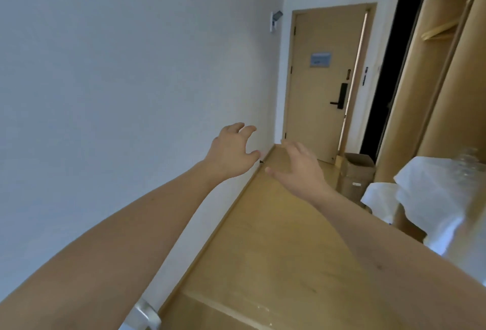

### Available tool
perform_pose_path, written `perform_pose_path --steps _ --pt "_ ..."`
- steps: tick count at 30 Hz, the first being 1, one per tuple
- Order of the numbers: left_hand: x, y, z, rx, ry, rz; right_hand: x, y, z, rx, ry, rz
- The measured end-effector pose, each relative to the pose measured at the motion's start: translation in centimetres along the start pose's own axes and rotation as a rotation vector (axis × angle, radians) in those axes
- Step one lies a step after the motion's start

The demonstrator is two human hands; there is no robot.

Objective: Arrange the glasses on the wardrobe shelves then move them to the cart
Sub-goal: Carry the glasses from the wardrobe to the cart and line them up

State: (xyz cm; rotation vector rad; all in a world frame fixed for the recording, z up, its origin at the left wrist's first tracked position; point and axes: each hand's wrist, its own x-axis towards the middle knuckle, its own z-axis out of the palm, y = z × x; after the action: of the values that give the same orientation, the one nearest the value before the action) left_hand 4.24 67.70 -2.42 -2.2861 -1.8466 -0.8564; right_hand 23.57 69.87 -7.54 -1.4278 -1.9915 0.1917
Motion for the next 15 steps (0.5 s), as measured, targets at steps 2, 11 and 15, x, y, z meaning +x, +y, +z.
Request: perform_pose_path --steps 2,11,15 --pt "1.8 0.7 1.0 -0.029 -0.049 0.073 0.3 1.2 -0.7 -0.041 0.038 0.075" --pt "7.8 3.2 5.6 -0.204 -0.156 0.318 -0.3 5.4 -3.7 -0.181 0.127 0.339" --pt "9.6 4.8 8.6 -0.274 -0.197 0.380 -1.2 7.8 -4.6 -0.259 0.135 0.457"
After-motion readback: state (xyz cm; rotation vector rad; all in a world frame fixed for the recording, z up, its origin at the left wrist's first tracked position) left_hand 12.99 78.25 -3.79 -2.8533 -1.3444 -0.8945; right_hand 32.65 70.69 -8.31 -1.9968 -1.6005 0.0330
